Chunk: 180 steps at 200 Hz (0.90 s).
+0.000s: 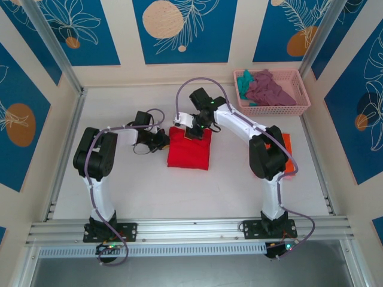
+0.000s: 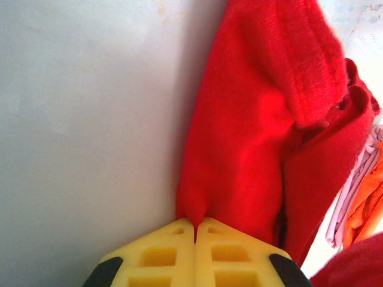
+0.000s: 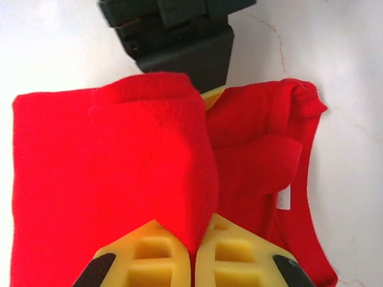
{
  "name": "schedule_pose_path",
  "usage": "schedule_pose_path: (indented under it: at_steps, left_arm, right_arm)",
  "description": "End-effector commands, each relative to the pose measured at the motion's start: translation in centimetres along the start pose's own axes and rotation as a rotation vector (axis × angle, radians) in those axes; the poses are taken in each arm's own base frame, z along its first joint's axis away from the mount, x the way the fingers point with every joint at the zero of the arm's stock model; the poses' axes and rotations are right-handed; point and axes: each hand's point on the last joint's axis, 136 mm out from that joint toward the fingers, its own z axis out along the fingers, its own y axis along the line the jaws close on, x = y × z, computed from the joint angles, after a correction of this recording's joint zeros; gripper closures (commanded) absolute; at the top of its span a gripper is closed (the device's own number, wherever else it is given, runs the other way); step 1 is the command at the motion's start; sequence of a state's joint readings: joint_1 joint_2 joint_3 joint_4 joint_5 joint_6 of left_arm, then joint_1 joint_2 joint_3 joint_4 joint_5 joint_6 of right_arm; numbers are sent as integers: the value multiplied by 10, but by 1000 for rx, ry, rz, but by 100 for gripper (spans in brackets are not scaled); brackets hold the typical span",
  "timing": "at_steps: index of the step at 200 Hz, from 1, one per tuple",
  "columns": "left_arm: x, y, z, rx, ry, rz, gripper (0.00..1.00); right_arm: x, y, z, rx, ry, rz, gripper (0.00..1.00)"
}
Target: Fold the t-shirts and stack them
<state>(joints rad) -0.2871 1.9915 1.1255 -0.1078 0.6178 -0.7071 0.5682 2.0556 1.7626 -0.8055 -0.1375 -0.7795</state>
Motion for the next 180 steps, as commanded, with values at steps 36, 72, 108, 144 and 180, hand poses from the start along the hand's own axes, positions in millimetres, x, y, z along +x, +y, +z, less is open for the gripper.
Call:
schedule_pose_path:
  at_steps: [36, 72, 108, 144, 180]
  left_arm:
    - [25, 51, 16, -152, 91, -87, 100]
    - [25, 53, 15, -160, 91, -87, 100]
    - [25, 54, 15, -164, 91, -89, 100]
    - [23, 52, 13, -165, 85, -87, 100]
    - [24, 53, 13, -168, 87, -86, 100]
  right_arm:
    - [-6, -27, 19, 18, -19, -7, 100]
    - [5, -48, 31, 64, 24, 25, 100]
    - [11, -60, 36, 86, 42, 48, 100]
    - [23, -68, 46, 102, 77, 78, 100]
    - [29, -71, 54, 114, 79, 82, 99]
